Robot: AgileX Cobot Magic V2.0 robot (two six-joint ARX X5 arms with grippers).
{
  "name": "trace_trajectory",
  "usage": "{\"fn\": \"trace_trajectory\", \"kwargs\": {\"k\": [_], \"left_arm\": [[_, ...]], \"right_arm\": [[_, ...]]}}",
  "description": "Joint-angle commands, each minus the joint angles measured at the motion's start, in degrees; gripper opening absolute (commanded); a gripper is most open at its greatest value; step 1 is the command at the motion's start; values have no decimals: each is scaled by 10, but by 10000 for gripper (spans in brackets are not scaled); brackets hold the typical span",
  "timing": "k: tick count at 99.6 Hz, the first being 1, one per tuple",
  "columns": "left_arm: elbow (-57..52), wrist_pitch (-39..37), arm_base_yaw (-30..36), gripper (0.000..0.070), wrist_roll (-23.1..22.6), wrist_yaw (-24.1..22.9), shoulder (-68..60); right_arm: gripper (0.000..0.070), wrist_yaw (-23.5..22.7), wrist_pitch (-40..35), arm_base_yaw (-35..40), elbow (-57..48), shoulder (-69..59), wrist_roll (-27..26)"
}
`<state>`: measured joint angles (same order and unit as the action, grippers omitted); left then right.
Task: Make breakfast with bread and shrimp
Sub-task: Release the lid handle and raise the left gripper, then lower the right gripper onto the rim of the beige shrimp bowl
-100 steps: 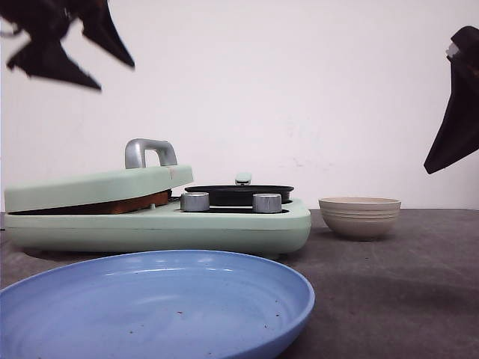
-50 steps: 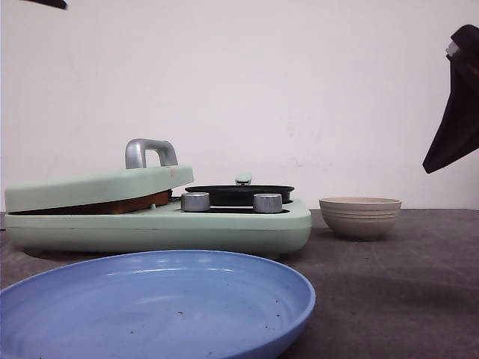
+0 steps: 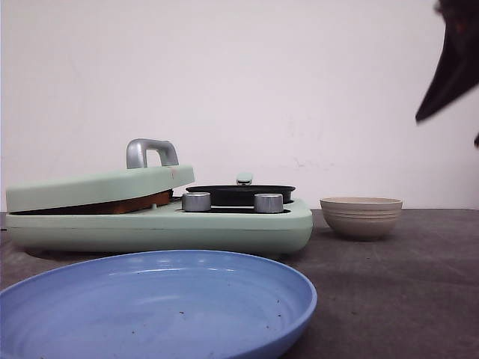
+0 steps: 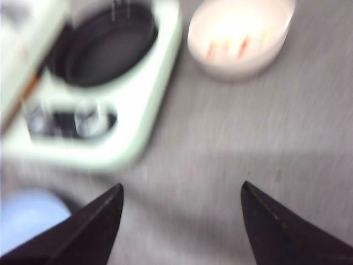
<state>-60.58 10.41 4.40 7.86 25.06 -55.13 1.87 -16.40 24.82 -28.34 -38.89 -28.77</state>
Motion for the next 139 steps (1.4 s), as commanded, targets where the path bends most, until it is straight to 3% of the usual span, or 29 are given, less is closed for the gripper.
{"fn": "trace_trajectory", "kwargs": {"k": [1,15,22,30,42,75,104,139], "left_arm": [[29,-13,0,354,7,3,11],[133,-68,0,354,35,-3,77],[183,-88,0,354,54,-29,113],[226,-87,0,354,63,-62,148],[272,-83,0,353,64,-74,191],[322,-43,0,354,57,-118,258],[322,-41,0,354,64,-117,264],[322,-40,0,354,64,-117,264]], "right_arm": [[415,-15,1,-23,-26,-16,-2],[416,-76,-9,-85,-79,-73,8],[416,-106,-21,-114,-113,-116,13],[416,-133,-35,-141,-155,-171,26],[416,-154,-66,-167,-229,-258,47],[416,-169,-188,-205,-471,-516,99],[416,-151,-260,-213,-638,-690,148],[416,-132,-267,-217,-691,-791,157]]}}
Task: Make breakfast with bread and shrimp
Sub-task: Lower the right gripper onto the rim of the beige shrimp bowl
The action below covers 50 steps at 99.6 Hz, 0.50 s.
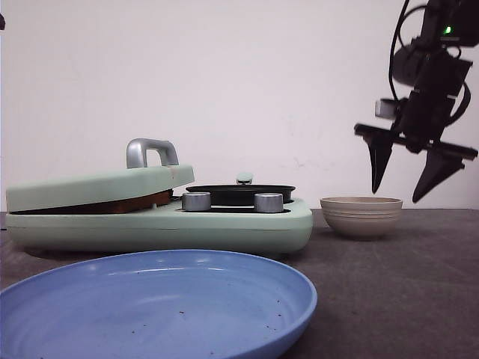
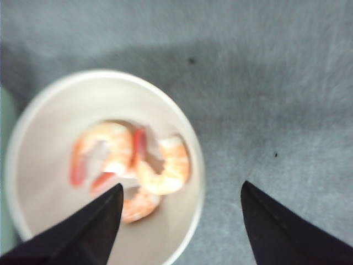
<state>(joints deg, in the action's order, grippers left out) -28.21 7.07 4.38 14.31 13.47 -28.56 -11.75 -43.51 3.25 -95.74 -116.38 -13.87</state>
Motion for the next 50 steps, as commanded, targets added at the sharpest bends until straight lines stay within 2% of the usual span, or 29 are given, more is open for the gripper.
{"fn": "trace_trajectory", "kwargs": {"k": [1,50], "left_arm": [[-2,-7,1,354,0,-2,-2],[-2,-7,1,354,3,-2,-2]], "right_arm": [[416,5,5,-2,-17,-17,8],[416,18,32,-9,-17,-41,13]]}}
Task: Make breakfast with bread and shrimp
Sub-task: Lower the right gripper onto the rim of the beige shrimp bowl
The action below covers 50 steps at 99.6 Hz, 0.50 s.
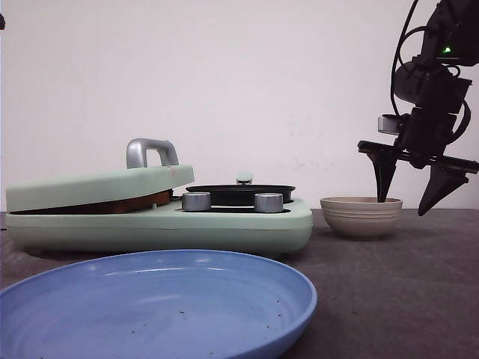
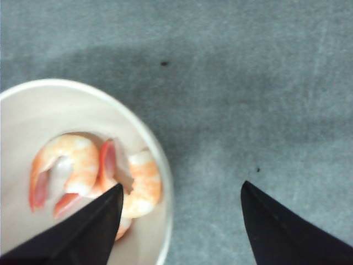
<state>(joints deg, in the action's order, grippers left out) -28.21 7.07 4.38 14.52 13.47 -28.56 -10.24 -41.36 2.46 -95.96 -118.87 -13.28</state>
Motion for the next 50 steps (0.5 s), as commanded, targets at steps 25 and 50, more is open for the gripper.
{"fn": "trace_trajectory", "kwargs": {"k": [25,50], "left_arm": [[-2,-7,1,354,1,-2,-2],[-2,-7,1,354,1,-2,-2]], "right_arm": [[398,-3,20,1,-15,-23,7],[103,-7,19,5,-15,-40,14]]}}
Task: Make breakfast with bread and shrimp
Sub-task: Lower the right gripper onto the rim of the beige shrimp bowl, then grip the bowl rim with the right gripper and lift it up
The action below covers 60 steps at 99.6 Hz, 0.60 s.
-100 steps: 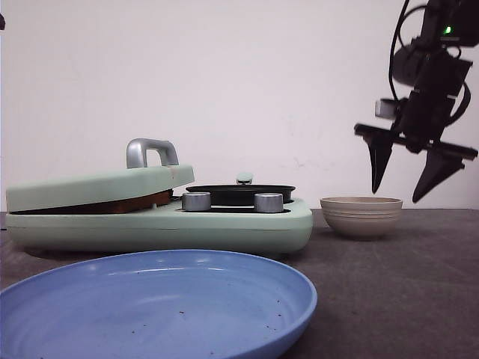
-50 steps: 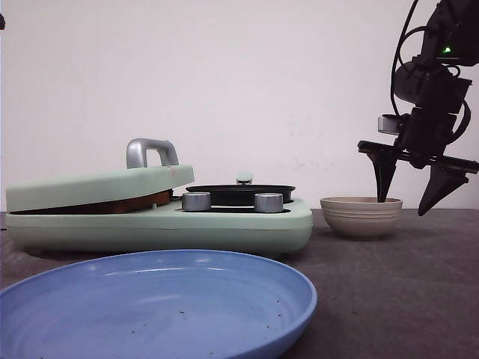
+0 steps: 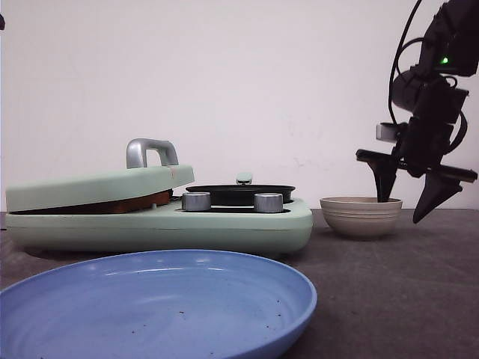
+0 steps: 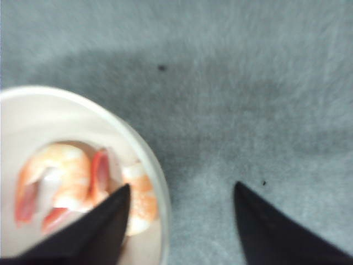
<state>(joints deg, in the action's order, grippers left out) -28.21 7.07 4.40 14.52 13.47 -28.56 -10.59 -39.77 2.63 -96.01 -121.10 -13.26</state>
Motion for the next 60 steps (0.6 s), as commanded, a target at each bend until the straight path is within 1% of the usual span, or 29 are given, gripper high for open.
{"fn": "trace_trajectory", "kwargs": {"k": [1,3,7,16,32,48,60], "left_arm": [[-2,-7,0,354,1,-2,-2],[-2,-7,0,354,1,-2,-2],[-2,-6,0,354,1,-2,-2],[-2,-7,0,354,1,-2,-2],[-2,-6,0,354,1,-2,-2],[-2,-6,0,354,1,-2,-2],[-2,-6,0,354,1,-2,-2]], "right_arm": [[90,-3,3,4,-14,-18,14],[39,-3,3,5,-14,-19,15],[0,-4,4,6,-14,-21,17],[0,-14,3,7,-14,-21,17],[0,-17,10,11,-14,-21,17],[0,-46,10,11,-14,-21,17],[0,-47,6,11,-15,-17,17]]}}
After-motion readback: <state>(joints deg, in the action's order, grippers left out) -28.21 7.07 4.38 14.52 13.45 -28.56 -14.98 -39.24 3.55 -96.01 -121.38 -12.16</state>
